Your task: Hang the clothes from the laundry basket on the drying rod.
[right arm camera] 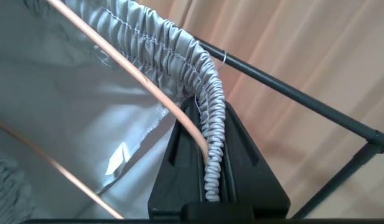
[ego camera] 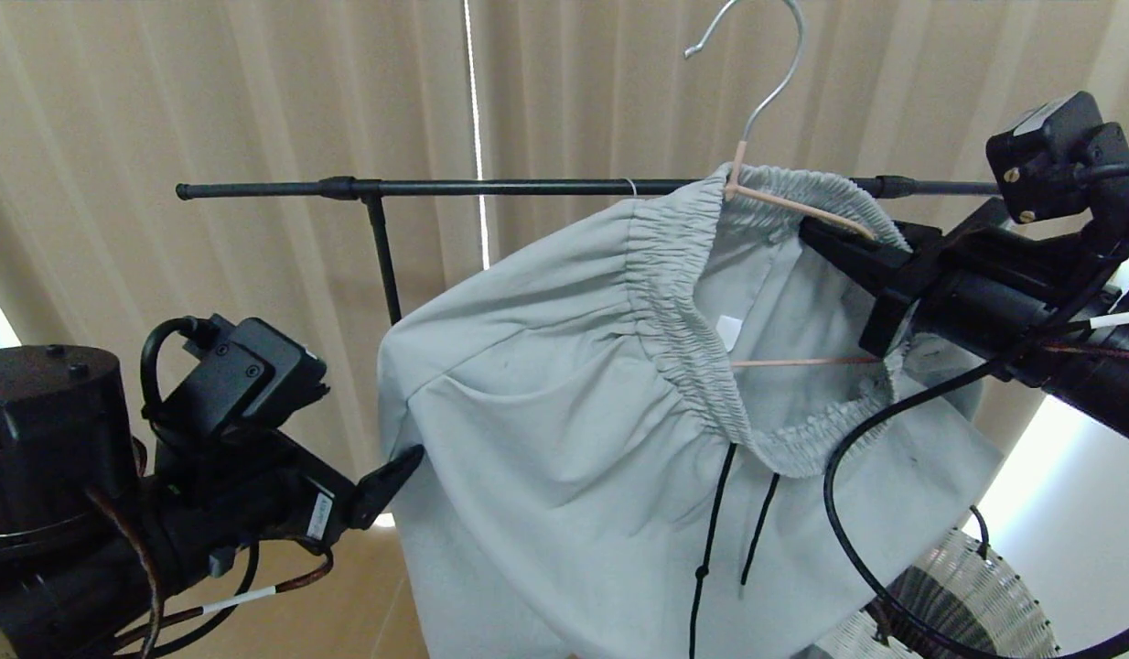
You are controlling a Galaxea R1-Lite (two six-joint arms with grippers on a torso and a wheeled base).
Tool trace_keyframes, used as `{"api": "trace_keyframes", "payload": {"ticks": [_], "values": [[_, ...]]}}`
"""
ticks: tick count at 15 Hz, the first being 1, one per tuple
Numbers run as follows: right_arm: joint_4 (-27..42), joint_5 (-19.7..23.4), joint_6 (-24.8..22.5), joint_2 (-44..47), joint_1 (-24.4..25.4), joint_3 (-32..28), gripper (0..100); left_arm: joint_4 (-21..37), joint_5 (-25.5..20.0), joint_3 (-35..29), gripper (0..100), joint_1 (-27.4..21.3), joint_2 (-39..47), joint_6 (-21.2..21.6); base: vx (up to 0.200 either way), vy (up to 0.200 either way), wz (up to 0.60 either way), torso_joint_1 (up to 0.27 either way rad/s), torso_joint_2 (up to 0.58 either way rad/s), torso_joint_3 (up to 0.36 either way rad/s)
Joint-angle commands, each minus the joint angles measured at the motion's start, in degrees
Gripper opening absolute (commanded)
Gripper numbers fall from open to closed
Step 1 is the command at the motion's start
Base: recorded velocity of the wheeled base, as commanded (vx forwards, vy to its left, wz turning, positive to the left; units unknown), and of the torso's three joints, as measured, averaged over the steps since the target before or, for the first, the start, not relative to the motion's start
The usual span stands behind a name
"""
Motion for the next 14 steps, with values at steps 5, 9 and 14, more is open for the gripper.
{"api": "trace_keyframes", "payload": {"ticks": [5,9,14], "values": [[0.3,0.04,0.01,-1.89,0.92,0.1,0,-7.87,0.03,0.47,0,0.0,5.22,0.01,0.0,0.0,0.0,0.0,0.0,0.0],[0.65,-0.22,-0.08,-1.71,-0.22,0.19,0,-8.66,-0.15,3.72,0,4.31,3.29,0.19,0.0,0.0,0.0,0.0,0.0,0.0],[3.47,-0.4,-0.08,-2.85,-3.91,-0.16,0,-8.75,-2.17,9.0,0,8.71,-0.93,0.63,0.0,0.0,0.0,0.0,0.0,0.0]]}}
